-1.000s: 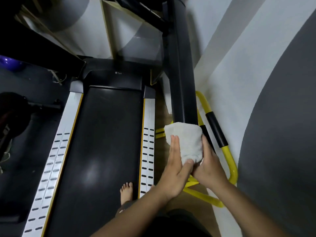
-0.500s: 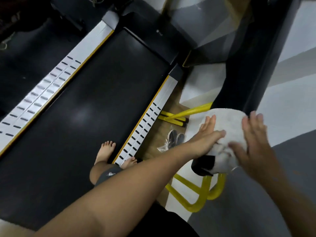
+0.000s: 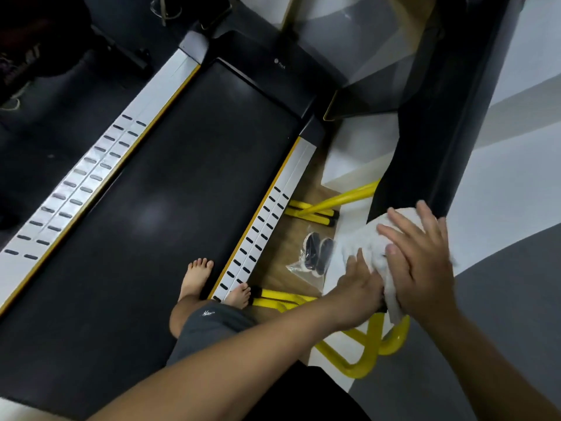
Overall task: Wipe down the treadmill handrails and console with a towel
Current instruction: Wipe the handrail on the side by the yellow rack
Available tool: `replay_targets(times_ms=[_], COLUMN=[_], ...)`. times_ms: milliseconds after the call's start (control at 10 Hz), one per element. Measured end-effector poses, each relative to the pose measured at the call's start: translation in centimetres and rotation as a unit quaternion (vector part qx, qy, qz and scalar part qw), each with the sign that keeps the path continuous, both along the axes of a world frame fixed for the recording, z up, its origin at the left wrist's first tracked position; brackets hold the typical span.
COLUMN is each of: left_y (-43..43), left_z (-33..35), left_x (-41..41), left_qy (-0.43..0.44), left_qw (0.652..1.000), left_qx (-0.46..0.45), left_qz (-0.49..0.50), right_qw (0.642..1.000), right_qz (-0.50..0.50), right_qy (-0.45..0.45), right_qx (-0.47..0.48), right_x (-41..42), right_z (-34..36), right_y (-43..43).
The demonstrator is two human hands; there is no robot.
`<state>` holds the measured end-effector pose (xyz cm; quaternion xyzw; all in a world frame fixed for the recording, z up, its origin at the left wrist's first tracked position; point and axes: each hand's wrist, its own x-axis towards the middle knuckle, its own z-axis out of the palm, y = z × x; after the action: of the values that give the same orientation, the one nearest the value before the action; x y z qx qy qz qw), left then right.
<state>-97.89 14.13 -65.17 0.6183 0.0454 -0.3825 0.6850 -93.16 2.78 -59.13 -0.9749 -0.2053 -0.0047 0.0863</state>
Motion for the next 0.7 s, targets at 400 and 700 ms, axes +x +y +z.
replay_targets(times_ms=[400,700], left_y=[-1.7,-3.0], left_z=[5.8,6.4], left_x=[9.0,9.3], left_qy=[-0.442,-0.56], left_qw=[0.827,0.615], left_qx=[0.291,0.457], left_qz=[-0.191,-0.317], right_qw=[0.665,0.656], right_qz=[-0.514,-0.44], right_qy=[0.173,0.224], right_qx=[0.514,0.571], right_x=[-1.5,1.2], right_z=[-2.3,-1.0], right_y=[-2.8,-3.0])
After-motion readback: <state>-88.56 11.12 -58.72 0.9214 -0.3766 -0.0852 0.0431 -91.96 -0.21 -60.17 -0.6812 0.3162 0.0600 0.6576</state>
